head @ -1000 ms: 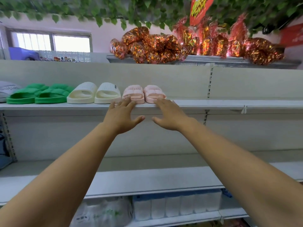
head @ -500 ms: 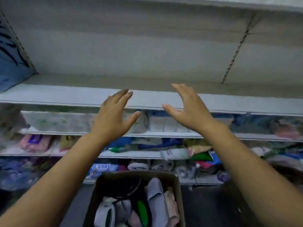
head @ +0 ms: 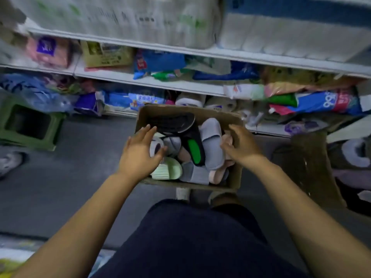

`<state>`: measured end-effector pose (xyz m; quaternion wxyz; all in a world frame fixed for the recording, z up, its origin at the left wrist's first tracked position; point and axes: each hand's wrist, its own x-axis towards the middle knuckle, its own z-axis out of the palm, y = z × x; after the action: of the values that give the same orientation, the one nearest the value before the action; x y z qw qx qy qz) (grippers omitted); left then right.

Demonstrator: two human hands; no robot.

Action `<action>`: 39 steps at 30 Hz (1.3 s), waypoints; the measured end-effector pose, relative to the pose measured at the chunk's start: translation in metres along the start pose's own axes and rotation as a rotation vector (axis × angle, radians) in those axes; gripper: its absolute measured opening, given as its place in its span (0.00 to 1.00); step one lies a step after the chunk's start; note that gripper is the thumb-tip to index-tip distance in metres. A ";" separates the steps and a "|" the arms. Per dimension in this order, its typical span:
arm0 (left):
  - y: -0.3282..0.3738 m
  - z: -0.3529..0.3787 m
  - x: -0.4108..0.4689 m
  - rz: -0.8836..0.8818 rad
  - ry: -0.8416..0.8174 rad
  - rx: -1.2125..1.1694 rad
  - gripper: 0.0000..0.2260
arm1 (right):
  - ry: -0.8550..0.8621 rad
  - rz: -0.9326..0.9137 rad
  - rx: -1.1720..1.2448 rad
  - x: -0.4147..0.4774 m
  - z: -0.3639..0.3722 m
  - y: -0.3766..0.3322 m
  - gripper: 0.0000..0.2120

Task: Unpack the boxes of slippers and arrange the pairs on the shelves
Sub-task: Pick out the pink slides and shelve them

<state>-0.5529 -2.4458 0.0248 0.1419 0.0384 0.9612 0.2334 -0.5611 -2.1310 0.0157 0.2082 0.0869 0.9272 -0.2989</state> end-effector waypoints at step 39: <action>0.047 0.171 0.047 -0.532 -0.176 -0.611 0.25 | -0.297 0.007 0.295 0.113 0.010 0.087 0.30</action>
<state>-0.5476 -2.3228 -0.1106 0.2837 -0.2352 0.8083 0.4591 -0.6347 -2.0623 -0.0860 0.3288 0.0747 0.8322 -0.4402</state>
